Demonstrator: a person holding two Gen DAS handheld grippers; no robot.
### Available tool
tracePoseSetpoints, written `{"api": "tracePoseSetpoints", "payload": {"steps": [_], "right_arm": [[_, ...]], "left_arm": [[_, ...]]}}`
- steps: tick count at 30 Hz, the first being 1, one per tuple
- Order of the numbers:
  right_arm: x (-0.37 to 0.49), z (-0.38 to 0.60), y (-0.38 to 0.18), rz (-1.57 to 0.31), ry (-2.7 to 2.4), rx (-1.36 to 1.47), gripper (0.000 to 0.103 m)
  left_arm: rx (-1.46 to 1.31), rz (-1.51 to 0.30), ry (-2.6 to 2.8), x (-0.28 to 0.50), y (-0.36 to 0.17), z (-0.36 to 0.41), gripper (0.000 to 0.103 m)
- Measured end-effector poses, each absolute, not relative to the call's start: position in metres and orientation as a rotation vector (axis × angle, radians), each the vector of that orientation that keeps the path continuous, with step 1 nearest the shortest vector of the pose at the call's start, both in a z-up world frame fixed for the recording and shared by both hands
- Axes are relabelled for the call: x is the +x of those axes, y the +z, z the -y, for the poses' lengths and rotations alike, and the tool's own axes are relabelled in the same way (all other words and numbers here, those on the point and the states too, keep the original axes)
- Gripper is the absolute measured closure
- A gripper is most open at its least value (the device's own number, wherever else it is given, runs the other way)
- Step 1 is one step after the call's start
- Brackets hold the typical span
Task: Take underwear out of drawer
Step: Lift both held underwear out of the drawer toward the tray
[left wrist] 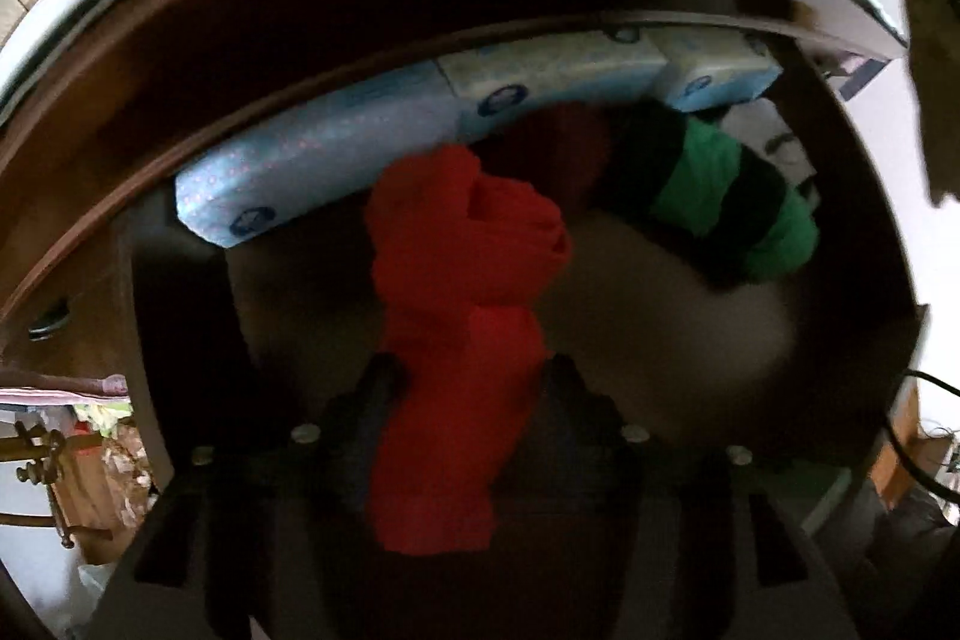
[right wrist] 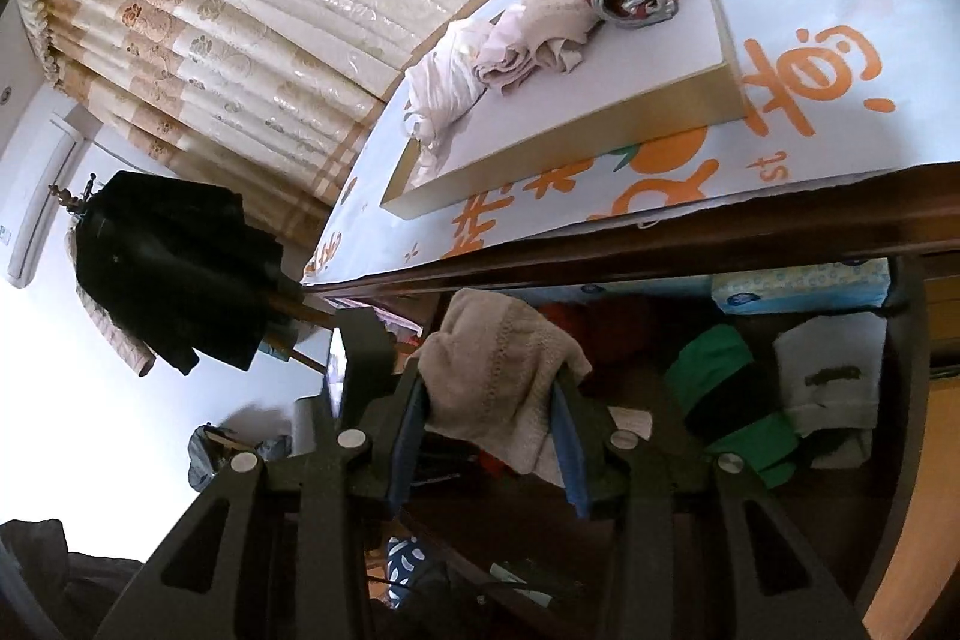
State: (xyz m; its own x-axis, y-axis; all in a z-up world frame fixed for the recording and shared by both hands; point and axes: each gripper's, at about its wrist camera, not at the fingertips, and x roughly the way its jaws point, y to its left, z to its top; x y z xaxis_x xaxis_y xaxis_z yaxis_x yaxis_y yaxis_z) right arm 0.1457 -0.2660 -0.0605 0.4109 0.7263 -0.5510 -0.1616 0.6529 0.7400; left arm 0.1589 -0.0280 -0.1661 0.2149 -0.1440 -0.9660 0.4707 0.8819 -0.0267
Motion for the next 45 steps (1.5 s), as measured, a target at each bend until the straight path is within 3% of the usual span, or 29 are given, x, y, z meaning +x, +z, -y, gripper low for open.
{"api": "tracePoseSetpoints", "payload": {"steps": [2,4,9,14,27,39,45], "right_arm": [[0.146,0.266,-0.061,-0.997,0.611,0.661,0.061],[0.148,0.265,-0.061,-0.996,0.613,0.667,0.061],[0.15,0.263,-0.057,-0.992,0.617,0.657,0.061],[0.155,0.261,-0.048,-0.977,0.63,0.664,0.061],[0.203,0.237,-0.006,-0.838,0.629,0.735,0.061],[0.271,0.204,-0.011,-0.726,0.418,0.697,0.06],[0.304,0.201,-0.045,-0.802,0.328,0.746,0.06]], "left_arm": [[0.309,-1.273,-0.414,0.16,-0.171,0.028,0.05],[0.302,-1.262,-0.408,0.158,-0.173,0.026,0.061],[0.205,-1.22,-0.452,0.145,-0.161,0.008,0.072],[0.111,-1.166,-0.465,0.127,-0.128,-0.02,0.072],[0.06,-0.809,-0.45,0.153,0.011,-0.036,0.072],[0.064,-0.769,-0.364,0.252,0.008,-0.002,0.072],[0.042,-0.776,-0.337,0.284,-0.002,0.006,0.074]]}}
